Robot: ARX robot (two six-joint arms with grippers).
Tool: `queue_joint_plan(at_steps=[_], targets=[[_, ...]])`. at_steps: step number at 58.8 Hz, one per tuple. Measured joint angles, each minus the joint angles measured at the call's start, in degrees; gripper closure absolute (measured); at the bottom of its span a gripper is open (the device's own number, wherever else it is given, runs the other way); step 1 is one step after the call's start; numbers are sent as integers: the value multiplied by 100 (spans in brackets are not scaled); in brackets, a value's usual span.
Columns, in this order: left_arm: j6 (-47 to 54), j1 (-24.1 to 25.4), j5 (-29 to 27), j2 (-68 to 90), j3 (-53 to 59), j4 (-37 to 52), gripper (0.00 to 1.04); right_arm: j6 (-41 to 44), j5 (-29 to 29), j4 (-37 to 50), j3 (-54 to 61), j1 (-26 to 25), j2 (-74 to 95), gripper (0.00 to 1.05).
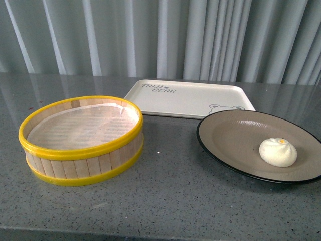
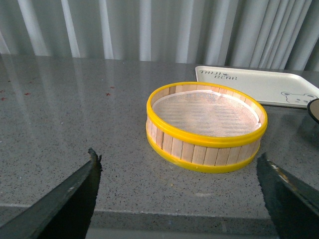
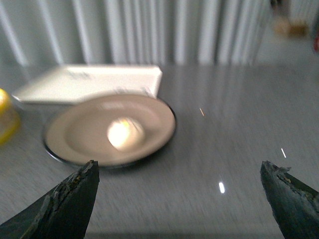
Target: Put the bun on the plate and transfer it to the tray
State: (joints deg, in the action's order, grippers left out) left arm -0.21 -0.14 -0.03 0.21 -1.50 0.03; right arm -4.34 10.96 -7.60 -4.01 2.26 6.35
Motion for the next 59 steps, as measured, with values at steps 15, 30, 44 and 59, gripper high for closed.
queue_joint_plan(at_steps=[15, 30, 44, 59], targets=[[7, 0, 0, -2, 0, 0, 7, 992, -201, 387, -975, -396, 2739, 8], [4, 0, 0, 0, 0, 0, 7, 3556, -997, -280, -2166, 151, 4275, 8], [4, 0, 0, 0, 0, 0, 7, 5436, -1158, -1093, -2841, 428, 5169, 8], [7, 0, 0, 0, 0, 0, 7, 7519, -1182, -1285, -3303, 90, 5947, 8]])
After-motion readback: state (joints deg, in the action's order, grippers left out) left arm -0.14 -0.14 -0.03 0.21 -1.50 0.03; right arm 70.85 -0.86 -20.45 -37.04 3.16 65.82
